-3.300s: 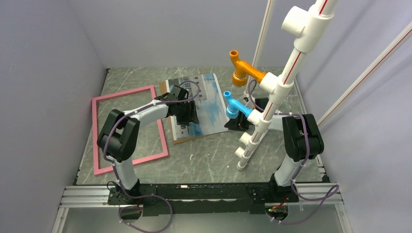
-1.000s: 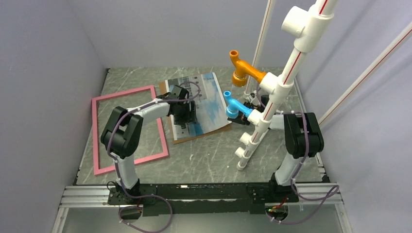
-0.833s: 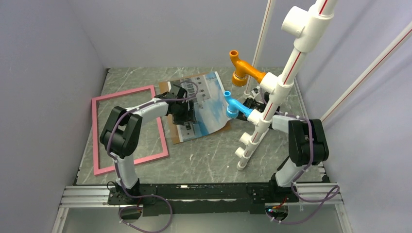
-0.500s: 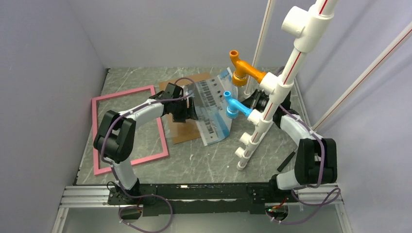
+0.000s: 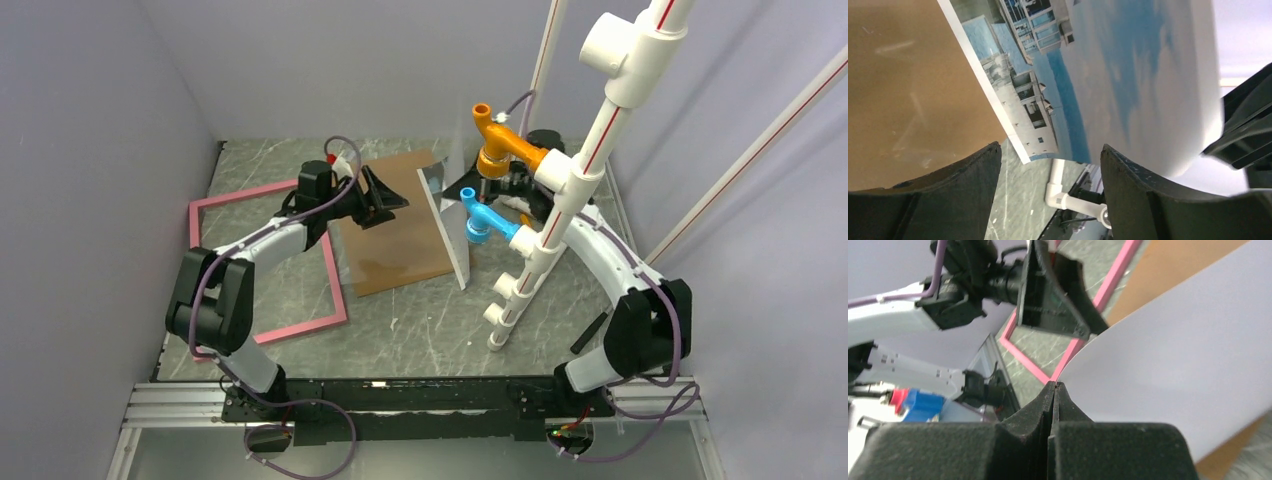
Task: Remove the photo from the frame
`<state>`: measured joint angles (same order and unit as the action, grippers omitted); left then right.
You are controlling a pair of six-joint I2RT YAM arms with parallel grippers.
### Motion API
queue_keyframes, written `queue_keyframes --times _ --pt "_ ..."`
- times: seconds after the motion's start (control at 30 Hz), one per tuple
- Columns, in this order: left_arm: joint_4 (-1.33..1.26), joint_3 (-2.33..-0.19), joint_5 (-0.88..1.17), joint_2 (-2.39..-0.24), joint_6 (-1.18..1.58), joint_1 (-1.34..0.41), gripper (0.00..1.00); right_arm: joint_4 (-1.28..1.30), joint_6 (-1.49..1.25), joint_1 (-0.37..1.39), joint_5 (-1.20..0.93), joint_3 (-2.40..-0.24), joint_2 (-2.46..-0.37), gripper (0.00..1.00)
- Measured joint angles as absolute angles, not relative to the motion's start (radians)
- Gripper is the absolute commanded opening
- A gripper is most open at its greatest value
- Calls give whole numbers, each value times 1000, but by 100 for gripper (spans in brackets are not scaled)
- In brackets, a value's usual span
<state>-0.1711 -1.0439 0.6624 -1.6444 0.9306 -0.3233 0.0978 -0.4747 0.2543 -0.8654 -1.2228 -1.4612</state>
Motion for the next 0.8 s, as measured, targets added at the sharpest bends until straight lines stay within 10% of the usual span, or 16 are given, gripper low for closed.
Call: queue_keyframes --times 0.4,0.8 --pt "-455 -912 732 -1597 1155 -196 98 105 -429 399 -980 -1251 -1664 0" --pt "-90 -1317 603 -1695 937 -323 84 89 -427 449 -982 -1251 -1675 0"
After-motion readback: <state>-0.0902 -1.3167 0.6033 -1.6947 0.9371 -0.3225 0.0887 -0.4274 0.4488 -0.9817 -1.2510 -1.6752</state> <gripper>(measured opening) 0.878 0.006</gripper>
